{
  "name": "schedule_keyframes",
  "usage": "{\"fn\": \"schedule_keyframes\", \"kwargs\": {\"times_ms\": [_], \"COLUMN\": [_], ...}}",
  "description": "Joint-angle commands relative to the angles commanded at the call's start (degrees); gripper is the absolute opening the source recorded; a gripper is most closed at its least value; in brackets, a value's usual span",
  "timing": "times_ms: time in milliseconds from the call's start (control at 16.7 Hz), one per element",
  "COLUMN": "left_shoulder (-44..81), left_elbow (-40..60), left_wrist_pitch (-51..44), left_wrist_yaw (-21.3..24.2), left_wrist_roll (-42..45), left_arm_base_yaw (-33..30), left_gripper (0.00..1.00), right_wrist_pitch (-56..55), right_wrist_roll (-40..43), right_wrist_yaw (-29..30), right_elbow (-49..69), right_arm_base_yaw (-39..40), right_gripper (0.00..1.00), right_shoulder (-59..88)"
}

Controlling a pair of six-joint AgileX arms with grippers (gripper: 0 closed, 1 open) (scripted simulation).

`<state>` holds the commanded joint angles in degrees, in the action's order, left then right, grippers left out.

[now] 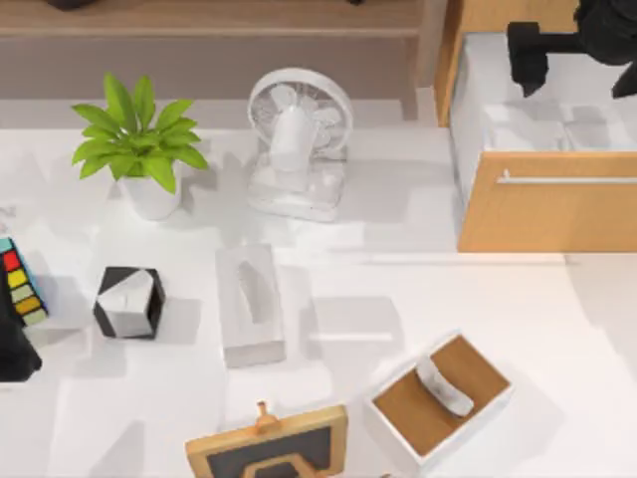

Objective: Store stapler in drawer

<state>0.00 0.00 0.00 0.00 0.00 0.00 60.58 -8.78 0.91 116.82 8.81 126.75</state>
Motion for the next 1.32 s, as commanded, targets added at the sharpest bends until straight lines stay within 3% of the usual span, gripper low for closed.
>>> {"fn": "schedule_keyframes", "kwargs": {"times_ms": [540,1080,1320], "left_shoulder": [0.0,0.0,0.0], "left_elbow": [0.0,0.0,0.0], "left_wrist_pitch": [0.0,0.0,0.0], "left_wrist_yaw": [0.0,0.0,0.0], "left_wrist_roll": [0.0,0.0,0.0], "left_arm_base_yaw": [0.0,0.0,0.0], "left_gripper": [1.00,1.00,1.00], "right_wrist_pitch": [-41.8,-75.0,-91.8], "right_wrist_roll": [8.6,26.2,38.7], "right_wrist_yaw": [0.3,3.8,6.0], "right_elbow": [-21.3,-46.1,-56.7], "right_arm_base_yaw": [13.0,18.7,22.4], "right_gripper": [1.00,1.00,1.00], "right_shoulder": [-13.5,-16.1,-14.7]}}
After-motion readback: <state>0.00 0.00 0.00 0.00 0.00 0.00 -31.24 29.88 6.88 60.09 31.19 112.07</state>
